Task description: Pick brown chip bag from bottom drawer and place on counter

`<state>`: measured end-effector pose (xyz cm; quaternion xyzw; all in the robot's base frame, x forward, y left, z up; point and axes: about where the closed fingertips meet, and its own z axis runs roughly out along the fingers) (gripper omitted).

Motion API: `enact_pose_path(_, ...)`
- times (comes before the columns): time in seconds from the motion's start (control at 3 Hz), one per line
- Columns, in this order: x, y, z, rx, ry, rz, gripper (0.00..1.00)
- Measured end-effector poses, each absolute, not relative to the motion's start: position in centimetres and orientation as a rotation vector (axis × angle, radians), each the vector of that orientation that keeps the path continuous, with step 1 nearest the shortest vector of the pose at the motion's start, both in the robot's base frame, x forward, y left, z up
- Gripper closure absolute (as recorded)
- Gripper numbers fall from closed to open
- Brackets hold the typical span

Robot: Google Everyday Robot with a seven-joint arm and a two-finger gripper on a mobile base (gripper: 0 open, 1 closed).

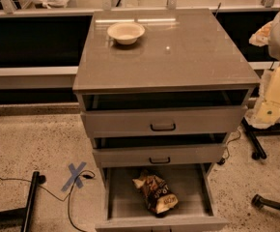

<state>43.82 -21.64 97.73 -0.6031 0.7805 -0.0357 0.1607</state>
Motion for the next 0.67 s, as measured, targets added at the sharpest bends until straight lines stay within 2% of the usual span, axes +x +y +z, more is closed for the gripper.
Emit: enact_pose_path(0.67, 44.3, -22.1, 95.0, -1.678, 2.228, -0.059, 0.0)
